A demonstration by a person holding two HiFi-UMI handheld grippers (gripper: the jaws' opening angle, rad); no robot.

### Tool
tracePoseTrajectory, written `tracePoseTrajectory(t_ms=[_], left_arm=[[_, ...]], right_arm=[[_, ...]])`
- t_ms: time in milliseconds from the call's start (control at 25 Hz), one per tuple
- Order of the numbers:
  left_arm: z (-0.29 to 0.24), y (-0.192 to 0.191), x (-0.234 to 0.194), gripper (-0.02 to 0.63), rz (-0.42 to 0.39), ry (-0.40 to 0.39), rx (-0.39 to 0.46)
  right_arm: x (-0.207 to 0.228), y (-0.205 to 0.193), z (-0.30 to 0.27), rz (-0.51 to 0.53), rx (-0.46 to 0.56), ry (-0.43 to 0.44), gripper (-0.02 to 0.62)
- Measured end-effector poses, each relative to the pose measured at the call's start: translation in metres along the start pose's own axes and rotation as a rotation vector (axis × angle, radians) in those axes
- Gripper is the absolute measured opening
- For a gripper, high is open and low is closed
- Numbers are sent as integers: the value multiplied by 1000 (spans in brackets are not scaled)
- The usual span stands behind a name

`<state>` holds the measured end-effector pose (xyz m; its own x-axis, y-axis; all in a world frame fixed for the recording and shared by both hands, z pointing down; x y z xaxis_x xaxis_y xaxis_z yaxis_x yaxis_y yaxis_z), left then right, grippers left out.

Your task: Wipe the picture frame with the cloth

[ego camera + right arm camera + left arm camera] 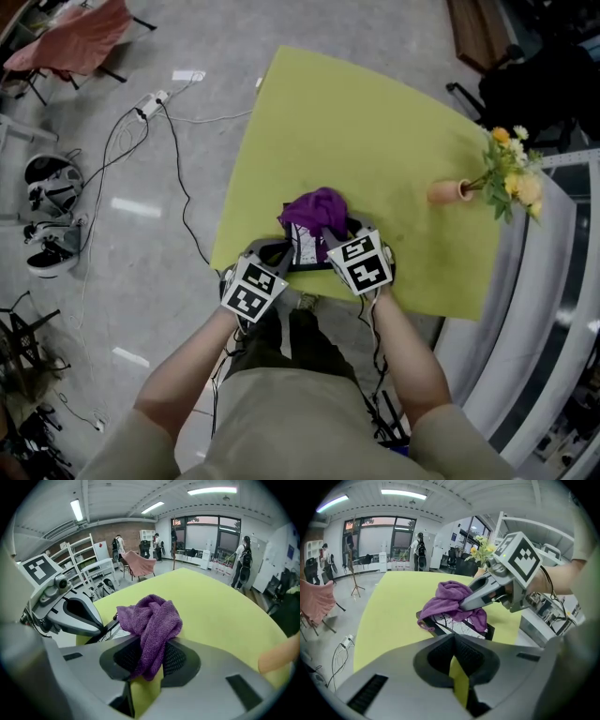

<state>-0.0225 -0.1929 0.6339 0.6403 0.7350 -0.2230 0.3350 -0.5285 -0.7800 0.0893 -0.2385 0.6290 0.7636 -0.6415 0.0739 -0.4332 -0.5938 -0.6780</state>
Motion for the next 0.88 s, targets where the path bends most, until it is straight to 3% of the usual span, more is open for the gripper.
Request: tracePoseTrajectory(t_ms=[240, 360, 560, 720, 880], left_arm=[[-1, -1, 0, 8, 18, 21, -2], [3, -1, 3, 8, 39, 29, 1], [14, -4, 14, 8, 53, -1, -11], [17, -12, 20, 8, 63, -7, -31], [16, -17, 21, 8, 41, 11, -41]], right_arm=[[12, 1, 27, 22, -2, -95, 109], [1, 14, 42, 12, 51, -55, 109], [-41, 28, 34, 39, 104, 86, 109], [-72, 23, 16, 49, 70, 151, 109], [-81, 9, -4, 81, 17, 133, 110]])
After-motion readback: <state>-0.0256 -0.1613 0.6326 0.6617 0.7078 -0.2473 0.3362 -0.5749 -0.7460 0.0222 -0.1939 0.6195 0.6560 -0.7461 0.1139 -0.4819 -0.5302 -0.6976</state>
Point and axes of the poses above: the fingertips, and each gripper's own axes: z backward along the fingers, x to its right, y out of its top, the point moved 4 cm from there along z, backward along the fingers, and after that the axes turned 9 degrees about x, right-handed, at the moved point
